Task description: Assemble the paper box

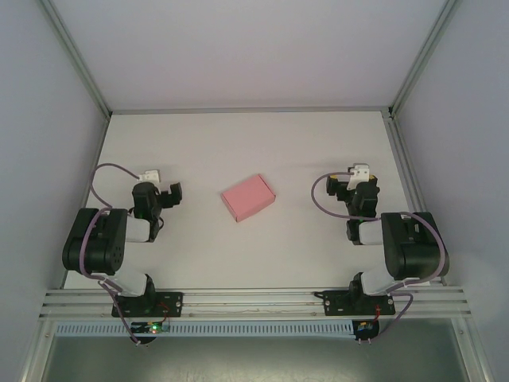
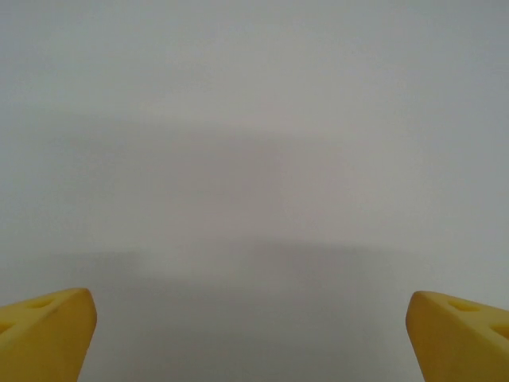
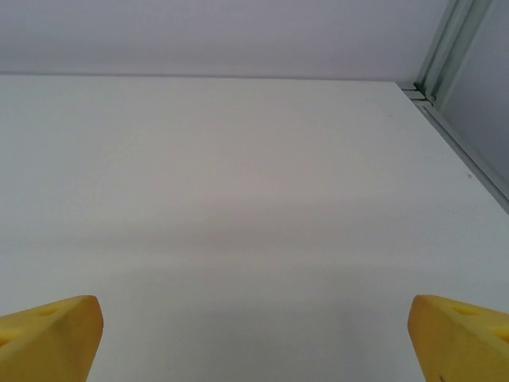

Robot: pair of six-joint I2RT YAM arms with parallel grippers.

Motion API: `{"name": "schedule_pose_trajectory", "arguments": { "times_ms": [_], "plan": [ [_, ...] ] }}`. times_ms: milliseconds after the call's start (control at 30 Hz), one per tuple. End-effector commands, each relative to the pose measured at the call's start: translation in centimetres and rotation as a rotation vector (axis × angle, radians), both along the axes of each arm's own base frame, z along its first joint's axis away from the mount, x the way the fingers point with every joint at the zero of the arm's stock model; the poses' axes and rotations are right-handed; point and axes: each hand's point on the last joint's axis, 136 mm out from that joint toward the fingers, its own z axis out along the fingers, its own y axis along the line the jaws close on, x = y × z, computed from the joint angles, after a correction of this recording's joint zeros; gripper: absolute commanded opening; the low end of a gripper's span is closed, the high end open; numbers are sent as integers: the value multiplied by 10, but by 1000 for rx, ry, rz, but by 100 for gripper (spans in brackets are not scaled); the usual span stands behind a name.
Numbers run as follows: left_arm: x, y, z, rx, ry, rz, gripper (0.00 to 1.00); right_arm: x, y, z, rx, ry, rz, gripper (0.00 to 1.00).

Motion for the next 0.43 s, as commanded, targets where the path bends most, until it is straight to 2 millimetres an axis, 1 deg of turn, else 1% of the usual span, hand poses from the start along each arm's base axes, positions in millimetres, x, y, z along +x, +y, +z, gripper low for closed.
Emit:
{"name": "schedule_pose_trajectory", "arguments": {
  "times_ms": [0, 100, 133, 400],
  "plan": [
    [15, -2, 30, 53, -118, -17, 100, 7, 9, 16, 29, -51, 42, 98],
    [14, -3, 27, 52, -88, -18, 100, 8, 10, 16, 28, -55, 42, 98],
    [14, -3, 29, 54, -108, -20, 100, 8, 10, 16, 25, -49, 42, 98],
    [14, -5, 28, 53, -92, -33, 100, 8, 10, 15, 25, -46, 44, 98]
  ]
}}
